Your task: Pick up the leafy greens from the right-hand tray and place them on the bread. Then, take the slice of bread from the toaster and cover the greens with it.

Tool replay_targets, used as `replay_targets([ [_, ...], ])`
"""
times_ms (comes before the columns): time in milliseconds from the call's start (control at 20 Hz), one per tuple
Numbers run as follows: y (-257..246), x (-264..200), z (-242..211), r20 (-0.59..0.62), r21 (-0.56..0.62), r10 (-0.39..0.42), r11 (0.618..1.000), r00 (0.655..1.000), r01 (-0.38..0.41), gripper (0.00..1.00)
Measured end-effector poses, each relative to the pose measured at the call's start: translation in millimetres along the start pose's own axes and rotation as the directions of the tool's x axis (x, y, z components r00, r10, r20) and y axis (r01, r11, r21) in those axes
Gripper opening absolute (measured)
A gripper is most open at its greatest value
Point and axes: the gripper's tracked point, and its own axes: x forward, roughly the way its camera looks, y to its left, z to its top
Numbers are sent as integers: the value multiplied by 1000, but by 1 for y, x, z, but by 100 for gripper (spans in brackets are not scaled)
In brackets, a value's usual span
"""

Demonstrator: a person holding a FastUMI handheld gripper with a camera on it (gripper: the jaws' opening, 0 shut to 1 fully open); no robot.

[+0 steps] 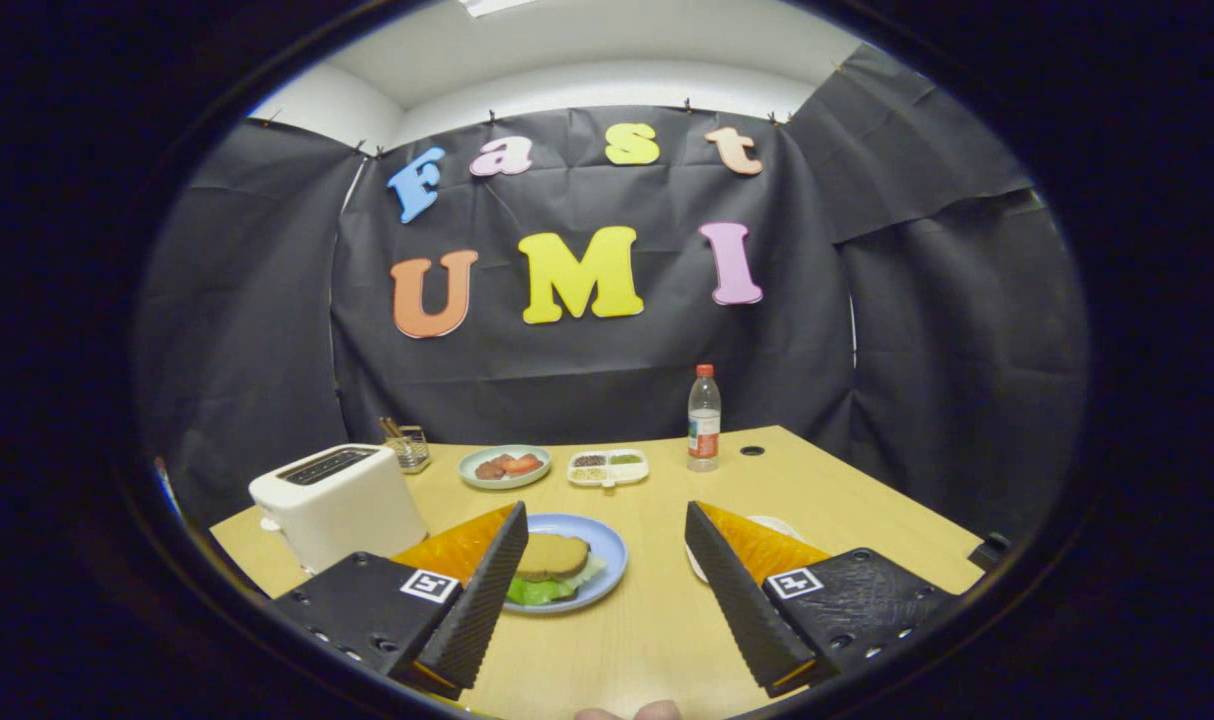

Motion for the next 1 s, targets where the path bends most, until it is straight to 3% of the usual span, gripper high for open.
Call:
replay_targets([
  [500,9,-121,-39,15,-2,22,1000,1000,-22,96],
  [1000,19,-136,-47,54,-28,30,999,998,-28,96],
])
